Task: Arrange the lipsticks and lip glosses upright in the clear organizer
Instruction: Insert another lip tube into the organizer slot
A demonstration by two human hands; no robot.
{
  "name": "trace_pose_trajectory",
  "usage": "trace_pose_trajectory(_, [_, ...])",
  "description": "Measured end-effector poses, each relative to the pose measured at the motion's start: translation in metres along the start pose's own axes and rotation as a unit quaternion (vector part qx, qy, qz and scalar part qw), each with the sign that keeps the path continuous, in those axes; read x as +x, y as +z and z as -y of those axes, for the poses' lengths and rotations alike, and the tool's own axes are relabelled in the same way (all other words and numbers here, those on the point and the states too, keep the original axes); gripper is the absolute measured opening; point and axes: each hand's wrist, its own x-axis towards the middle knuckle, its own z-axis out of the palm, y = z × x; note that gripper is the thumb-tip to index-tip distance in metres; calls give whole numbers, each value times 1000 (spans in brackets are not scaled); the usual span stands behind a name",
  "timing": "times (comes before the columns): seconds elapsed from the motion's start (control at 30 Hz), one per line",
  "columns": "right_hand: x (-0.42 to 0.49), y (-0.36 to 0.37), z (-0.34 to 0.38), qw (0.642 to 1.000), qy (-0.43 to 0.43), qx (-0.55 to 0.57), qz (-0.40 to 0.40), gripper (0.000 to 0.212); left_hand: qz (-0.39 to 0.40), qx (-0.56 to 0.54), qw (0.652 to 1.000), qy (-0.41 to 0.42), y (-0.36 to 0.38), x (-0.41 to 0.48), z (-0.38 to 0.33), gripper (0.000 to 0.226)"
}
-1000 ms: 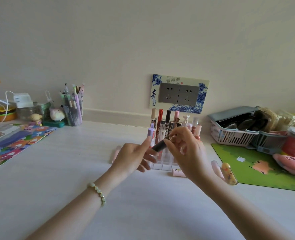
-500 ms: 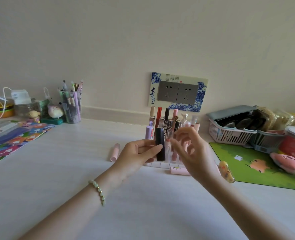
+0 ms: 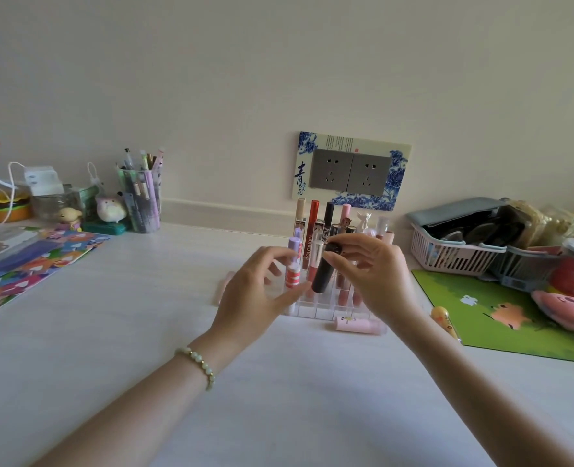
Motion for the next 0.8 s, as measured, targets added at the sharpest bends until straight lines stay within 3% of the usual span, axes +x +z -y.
trace_pose_trajectory(0.2, [2, 16, -15, 999, 20, -38, -20, 28, 29, 38, 993, -105, 10, -4, 23, 54])
trace_pose_trajectory(0.3, [-1, 22, -20, 999, 24, -41, -7, 29, 33, 53, 989, -132, 15, -6, 25, 47])
trace_pose_trajectory(0.4, [-4, 26, -22, 998, 25, -63, 7, 31, 30, 58, 989, -134, 16, -6, 25, 40])
trace_pose_trajectory(0.8, [-9, 33, -21, 990, 26, -136, 18, 19, 13, 47, 990, -134, 16, -6, 29, 47])
